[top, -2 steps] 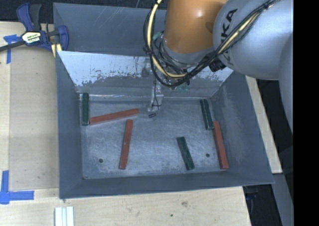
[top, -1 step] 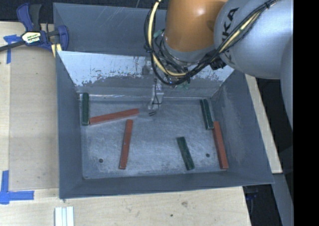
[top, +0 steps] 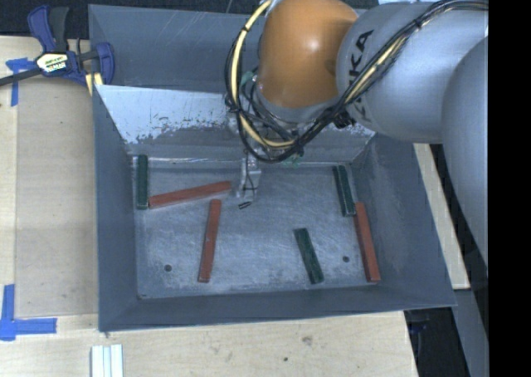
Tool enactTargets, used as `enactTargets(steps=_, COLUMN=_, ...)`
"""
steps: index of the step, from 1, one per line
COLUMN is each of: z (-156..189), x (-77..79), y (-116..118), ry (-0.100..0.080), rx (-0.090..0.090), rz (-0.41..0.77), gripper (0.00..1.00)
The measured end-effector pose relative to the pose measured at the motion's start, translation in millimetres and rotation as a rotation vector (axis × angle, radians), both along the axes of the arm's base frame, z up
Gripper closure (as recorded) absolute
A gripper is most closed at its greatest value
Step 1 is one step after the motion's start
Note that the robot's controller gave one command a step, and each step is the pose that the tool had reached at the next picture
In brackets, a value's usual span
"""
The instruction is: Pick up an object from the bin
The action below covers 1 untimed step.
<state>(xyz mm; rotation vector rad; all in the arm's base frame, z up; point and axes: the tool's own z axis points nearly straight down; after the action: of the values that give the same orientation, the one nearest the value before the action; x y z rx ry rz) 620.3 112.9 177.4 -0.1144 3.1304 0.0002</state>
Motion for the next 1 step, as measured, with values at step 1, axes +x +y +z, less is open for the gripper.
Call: enactTargets(steps=1, z=-67.6, x=-2.7, y=19.6, ry=0.002, rx=0.0, rz=0.087, gripper=0.0)
